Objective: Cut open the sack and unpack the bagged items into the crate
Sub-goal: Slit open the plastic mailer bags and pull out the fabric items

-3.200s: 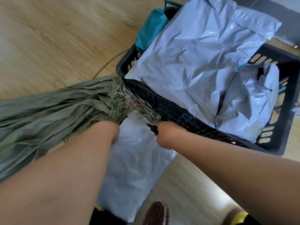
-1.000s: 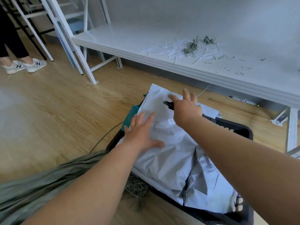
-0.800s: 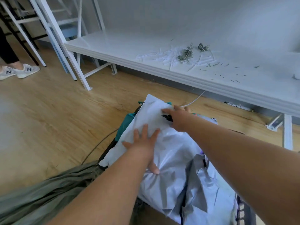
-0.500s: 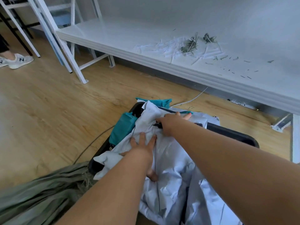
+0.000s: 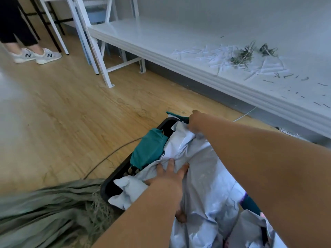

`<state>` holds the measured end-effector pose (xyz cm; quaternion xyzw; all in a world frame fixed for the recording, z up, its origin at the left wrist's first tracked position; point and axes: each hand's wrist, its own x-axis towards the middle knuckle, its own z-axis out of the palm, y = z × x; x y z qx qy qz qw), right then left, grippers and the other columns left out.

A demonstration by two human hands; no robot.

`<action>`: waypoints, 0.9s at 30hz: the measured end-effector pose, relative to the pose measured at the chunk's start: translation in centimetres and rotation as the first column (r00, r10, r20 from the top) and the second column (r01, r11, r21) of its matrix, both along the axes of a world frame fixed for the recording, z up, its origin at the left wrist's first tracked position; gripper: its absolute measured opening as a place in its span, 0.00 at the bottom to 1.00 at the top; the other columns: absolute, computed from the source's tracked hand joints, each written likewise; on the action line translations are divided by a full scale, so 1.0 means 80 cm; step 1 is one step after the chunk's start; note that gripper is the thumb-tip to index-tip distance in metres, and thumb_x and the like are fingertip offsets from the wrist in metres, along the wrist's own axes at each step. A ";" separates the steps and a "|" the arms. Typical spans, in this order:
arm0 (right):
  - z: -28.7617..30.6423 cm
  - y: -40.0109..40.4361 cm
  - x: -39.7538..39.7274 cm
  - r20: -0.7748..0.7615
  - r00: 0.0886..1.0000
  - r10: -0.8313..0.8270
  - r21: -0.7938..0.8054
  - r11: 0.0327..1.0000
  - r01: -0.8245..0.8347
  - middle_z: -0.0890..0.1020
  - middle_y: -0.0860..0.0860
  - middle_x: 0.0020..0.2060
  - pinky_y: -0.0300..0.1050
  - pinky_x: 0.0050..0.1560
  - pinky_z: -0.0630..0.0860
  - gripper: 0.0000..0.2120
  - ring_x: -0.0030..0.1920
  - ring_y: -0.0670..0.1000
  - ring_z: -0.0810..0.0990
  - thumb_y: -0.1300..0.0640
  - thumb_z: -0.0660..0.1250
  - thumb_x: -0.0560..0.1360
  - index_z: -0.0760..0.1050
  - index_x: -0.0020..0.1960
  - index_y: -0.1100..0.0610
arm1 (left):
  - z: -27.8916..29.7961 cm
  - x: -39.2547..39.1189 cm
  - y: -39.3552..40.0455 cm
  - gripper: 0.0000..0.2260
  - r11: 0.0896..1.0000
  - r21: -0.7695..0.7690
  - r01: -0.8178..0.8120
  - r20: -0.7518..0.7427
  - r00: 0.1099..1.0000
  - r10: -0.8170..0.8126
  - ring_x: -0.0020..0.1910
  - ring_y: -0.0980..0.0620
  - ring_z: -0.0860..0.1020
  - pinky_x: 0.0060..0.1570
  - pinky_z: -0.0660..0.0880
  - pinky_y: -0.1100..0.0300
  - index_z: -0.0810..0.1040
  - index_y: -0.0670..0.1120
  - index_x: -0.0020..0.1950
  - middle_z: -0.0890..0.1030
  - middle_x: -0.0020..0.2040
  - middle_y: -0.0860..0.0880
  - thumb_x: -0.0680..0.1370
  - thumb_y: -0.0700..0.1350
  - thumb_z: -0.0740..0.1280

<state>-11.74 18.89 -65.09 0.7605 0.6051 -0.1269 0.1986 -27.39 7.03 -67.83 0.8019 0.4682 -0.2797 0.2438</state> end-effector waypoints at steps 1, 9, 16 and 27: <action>-0.003 0.002 0.001 0.001 1.000 -0.002 -0.020 1.000 0.002 0.73 0.59 0.62 0.49 0.55 0.70 0.15 0.46 0.53 0.68 0.60 0.58 0.79 0.72 0.64 0.62 | 0.000 0.000 0.000 0.50 1.000 -0.006 -0.023 0.016 1.000 0.023 0.76 0.37 0.38 0.64 0.60 0.28 0.37 0.62 0.76 0.34 0.78 0.50 0.72 0.45 0.74; 0.003 -0.005 0.007 -0.135 0.988 -0.079 0.197 0.975 0.105 0.70 0.53 0.36 0.46 0.44 0.70 0.14 0.52 0.59 0.78 0.62 0.62 0.76 0.74 0.60 0.65 | 0.000 -0.003 -0.005 0.45 0.999 0.017 -0.049 0.034 0.998 0.048 0.76 0.38 0.38 0.62 0.61 0.27 0.38 0.62 0.76 0.35 0.78 0.50 0.76 0.45 0.69; 0.087 -0.072 -0.040 -0.258 0.962 -0.090 0.594 0.770 0.232 0.69 0.57 0.57 0.49 0.43 0.68 0.14 0.54 0.59 0.74 0.66 0.62 0.74 0.72 0.60 0.65 | 0.000 -0.009 -0.009 0.62 0.998 0.053 0.024 0.023 0.999 -0.025 0.76 0.39 0.39 0.63 0.58 0.26 0.34 0.62 0.75 0.34 0.77 0.51 0.61 0.54 0.81; 0.082 -0.289 -0.130 -0.406 0.914 -0.012 0.281 0.950 0.138 0.77 0.57 0.52 0.48 0.47 0.72 0.06 0.53 0.60 0.78 0.58 0.60 0.77 0.74 0.47 0.58 | 0.050 -0.087 0.014 0.18 0.399 -0.755 -0.521 0.481 -0.024 0.877 0.36 0.49 0.84 0.31 0.80 0.56 0.80 0.47 0.48 0.85 0.44 0.46 0.78 0.60 0.61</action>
